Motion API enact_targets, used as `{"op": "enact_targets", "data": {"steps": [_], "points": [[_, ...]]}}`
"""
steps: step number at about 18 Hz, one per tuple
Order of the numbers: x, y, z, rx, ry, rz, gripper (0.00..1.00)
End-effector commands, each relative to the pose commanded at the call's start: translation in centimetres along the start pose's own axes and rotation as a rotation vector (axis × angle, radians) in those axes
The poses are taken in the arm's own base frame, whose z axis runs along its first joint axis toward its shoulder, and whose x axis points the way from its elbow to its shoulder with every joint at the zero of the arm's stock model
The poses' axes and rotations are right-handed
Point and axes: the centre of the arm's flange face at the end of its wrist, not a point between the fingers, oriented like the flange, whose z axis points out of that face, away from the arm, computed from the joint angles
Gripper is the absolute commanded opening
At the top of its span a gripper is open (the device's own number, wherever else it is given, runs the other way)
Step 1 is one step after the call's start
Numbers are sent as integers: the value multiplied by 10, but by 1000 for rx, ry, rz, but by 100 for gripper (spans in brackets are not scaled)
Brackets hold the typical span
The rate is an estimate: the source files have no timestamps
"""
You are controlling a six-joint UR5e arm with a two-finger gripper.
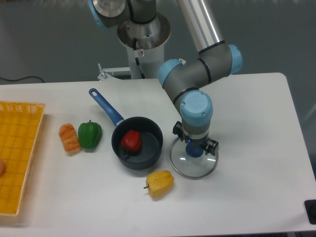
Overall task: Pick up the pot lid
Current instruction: 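Lower the open gripper onto the blue knob of the glass lid, then close the gripper around the blue lid knob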
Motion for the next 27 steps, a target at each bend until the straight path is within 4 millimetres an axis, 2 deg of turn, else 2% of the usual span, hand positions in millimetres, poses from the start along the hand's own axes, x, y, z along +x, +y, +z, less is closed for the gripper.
{"op": "enact_targets", "data": {"steps": [17,27], "points": [[1,-1,8,-5,6,-5,100],[6,-2,23,-19,13,1,100]]}}
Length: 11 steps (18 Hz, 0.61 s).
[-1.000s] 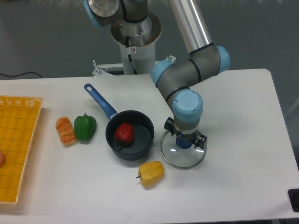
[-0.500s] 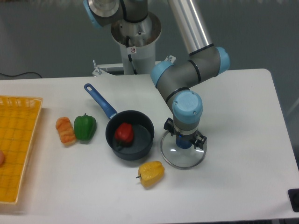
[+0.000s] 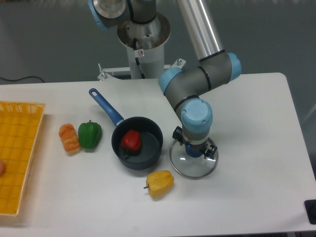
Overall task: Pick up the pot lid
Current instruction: 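Close the gripper around the blue lid knob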
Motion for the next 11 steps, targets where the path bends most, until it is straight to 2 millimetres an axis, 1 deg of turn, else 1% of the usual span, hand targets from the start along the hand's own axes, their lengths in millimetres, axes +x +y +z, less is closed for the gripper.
{"op": "enact_targets", "data": {"steps": [4,5,6,8,10,11], "points": [[3,0,2,-3,5,1,99],[3,0,2,-3,5,1,97],[3,0,1,-4,3,-1,88],[2,0,0,-4,3,0,81],[1,1,-4,1,-1,1,80],[1,1,-4,0,0,2,78]]}}
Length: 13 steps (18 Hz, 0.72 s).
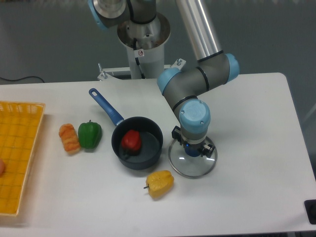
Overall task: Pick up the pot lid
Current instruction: 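Close the gripper around the blue lid knob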
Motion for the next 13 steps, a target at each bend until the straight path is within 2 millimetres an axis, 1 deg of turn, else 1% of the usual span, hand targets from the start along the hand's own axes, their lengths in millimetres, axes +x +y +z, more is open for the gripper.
{"op": "enact_targets", "data": {"steps": [2,4,7,8,13], "points": [[0,0,1,-1,1,-3,74],[0,-1,0,3,2,-2,74],[-1,-1,-2,6,2,0,70],[-3,-1,-3,7,3,-3,65],[-8,0,-11,9,1,0,63]]}}
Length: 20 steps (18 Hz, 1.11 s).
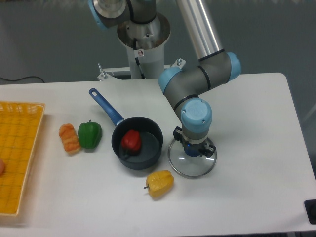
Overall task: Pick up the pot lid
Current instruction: 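Close the gripper around the blue lid knob, then lift the glass lid by its knob up off the table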
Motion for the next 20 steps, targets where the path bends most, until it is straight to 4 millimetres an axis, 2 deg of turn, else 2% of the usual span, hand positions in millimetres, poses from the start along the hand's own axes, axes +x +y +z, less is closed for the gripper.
{"op": "enact_targets", "data": {"steps": [1,2,7,12,20], "points": [[-1,0,-3,-7,8,1,63],[-3,-1,-5,-12,18,2,56],[-10,0,-24,-11,31,-2,56],[-7,8,-67,43,60,-13,56],[0,12,-95,65,39,-11,56]]}}
